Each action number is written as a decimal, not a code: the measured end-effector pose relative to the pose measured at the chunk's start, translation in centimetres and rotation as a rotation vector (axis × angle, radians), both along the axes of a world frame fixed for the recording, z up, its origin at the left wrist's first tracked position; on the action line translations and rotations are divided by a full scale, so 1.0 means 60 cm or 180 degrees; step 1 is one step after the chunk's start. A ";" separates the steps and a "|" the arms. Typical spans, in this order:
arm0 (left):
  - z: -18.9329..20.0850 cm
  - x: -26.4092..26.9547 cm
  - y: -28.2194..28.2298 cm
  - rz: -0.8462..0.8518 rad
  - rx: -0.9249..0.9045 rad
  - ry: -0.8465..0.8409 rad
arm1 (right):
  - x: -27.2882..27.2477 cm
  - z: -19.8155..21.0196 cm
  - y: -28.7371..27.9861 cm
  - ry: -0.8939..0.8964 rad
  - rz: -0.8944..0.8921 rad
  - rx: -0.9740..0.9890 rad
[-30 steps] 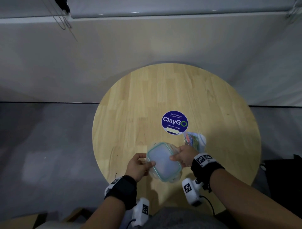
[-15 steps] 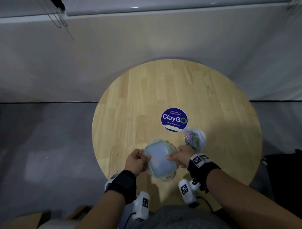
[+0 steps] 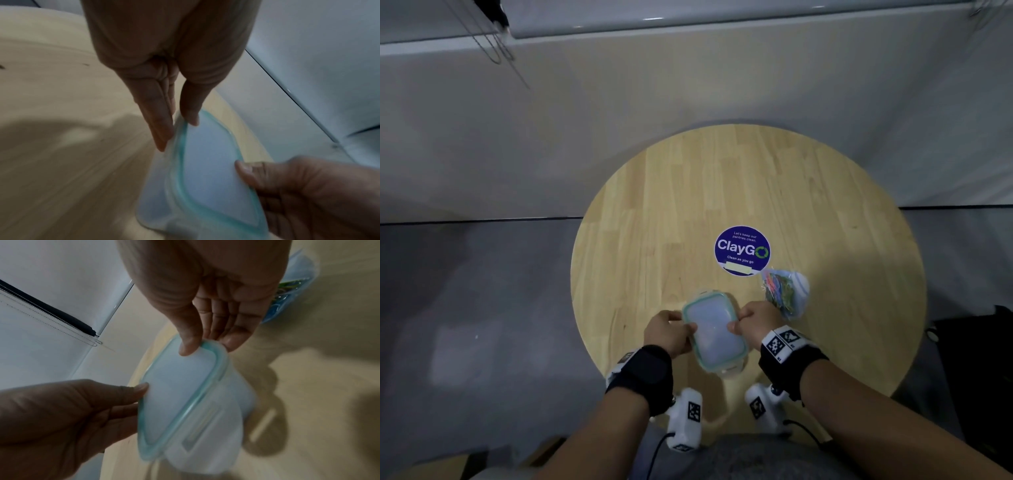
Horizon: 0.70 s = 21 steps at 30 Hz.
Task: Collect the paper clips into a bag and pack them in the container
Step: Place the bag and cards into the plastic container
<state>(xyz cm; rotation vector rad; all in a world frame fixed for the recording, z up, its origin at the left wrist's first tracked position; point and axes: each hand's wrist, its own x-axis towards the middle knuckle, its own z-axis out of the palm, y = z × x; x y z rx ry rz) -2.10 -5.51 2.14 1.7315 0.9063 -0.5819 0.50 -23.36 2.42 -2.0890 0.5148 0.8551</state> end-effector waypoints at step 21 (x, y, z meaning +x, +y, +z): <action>0.029 0.109 -0.017 -0.2310 0.0412 0.0305 | -0.070 0.002 0.016 -0.1483 0.3550 -0.1699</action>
